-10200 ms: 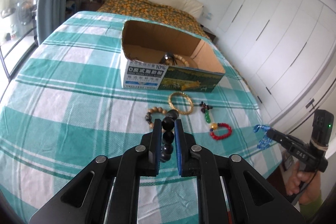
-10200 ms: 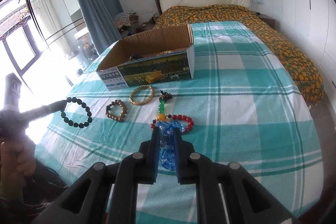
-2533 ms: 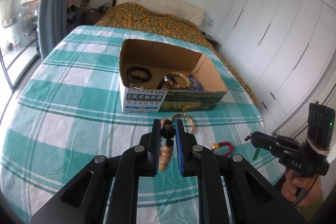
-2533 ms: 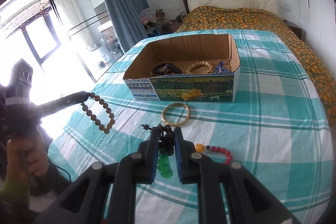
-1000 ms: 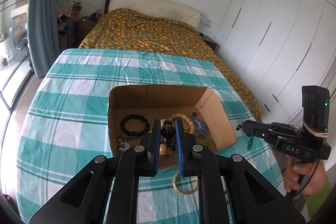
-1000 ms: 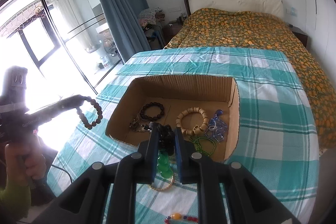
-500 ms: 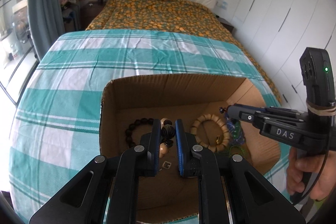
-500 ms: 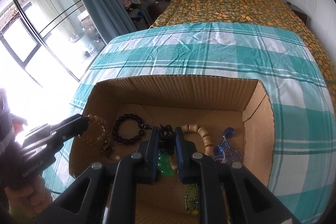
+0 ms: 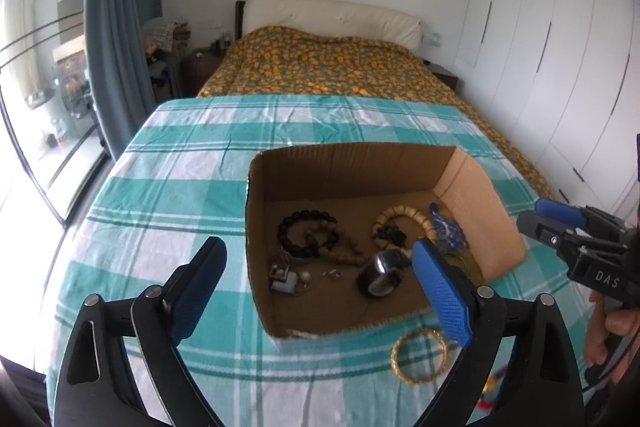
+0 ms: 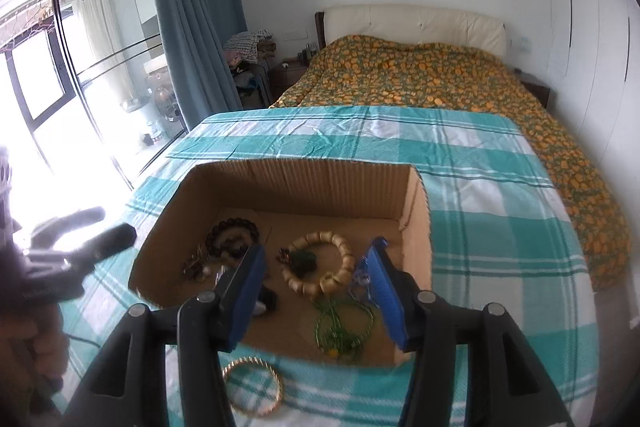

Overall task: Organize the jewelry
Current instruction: 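Withdraw both tools and move them toward the gold bangle and red bead bracelet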

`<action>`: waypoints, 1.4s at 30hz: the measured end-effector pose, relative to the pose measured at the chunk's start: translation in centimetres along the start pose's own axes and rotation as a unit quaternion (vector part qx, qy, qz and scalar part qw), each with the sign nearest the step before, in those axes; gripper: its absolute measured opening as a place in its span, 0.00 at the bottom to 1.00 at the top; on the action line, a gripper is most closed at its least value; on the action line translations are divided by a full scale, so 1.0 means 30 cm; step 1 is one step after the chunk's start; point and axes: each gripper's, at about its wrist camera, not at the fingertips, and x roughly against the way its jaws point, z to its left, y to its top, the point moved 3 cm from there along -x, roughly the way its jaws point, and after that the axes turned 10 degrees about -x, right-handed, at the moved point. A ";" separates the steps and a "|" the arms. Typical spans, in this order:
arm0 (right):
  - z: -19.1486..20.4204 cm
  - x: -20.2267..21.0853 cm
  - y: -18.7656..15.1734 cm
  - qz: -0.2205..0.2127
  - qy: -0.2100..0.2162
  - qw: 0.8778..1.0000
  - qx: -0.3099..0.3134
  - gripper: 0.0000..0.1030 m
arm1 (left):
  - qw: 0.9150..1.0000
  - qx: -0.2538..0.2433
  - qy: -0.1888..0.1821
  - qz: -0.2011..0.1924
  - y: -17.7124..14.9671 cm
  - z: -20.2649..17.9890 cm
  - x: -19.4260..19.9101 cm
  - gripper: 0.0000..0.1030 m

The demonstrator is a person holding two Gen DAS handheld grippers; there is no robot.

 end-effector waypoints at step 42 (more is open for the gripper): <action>-0.072 0.392 -0.746 0.008 -0.069 0.996 -0.047 0.59 | 0.996 0.064 0.022 0.052 -0.566 -0.099 0.324 0.97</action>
